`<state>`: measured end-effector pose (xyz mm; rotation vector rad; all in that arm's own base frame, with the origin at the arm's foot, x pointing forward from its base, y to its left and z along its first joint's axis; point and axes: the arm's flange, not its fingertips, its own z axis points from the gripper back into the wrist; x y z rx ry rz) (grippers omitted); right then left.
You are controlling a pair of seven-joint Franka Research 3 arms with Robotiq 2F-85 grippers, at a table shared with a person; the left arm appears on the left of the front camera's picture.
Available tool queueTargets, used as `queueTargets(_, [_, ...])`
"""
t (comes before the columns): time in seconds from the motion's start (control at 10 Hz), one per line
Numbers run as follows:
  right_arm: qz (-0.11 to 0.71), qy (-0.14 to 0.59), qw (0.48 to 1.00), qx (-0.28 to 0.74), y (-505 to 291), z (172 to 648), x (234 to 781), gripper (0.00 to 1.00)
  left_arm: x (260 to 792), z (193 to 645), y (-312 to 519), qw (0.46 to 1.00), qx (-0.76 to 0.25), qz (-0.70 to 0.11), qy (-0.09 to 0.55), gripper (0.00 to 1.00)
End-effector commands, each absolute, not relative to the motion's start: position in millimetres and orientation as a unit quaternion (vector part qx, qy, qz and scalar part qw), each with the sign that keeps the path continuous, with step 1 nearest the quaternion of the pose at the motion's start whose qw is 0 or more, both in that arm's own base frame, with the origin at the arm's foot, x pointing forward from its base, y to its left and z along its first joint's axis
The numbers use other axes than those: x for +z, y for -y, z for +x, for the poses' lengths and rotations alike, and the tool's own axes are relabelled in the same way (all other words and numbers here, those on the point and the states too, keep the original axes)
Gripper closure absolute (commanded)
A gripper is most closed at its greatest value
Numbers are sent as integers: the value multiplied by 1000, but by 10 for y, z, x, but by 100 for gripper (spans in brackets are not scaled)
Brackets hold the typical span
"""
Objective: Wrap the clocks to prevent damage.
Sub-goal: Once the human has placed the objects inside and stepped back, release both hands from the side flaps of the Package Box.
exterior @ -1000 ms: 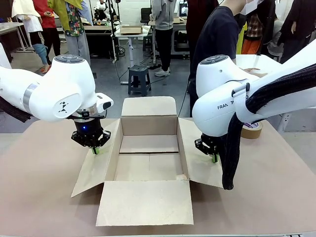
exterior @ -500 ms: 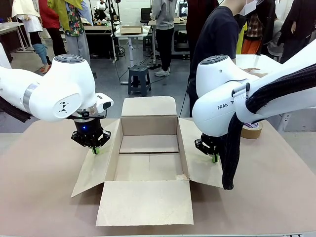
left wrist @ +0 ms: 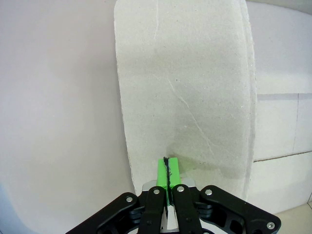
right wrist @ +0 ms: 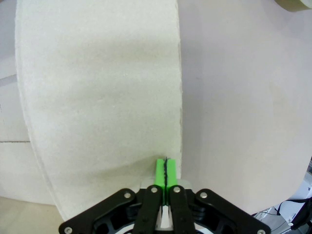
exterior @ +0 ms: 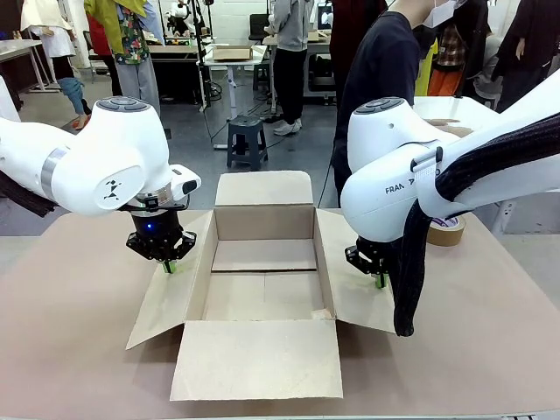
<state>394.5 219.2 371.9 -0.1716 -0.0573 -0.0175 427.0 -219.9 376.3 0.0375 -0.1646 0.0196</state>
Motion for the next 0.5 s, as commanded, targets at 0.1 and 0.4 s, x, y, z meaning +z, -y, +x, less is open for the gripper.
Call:
queueTargets(0.1, [-87, 28, 996, -10, -2184, 3945, 3716, 99, 3752, 4254, 2219, 996, 7, 20, 82, 99])
queueTargets(0.4, [-87, 28, 996, -10, -2184, 3945, 3716, 99, 3752, 4254, 2219, 996, 7, 20, 82, 99])
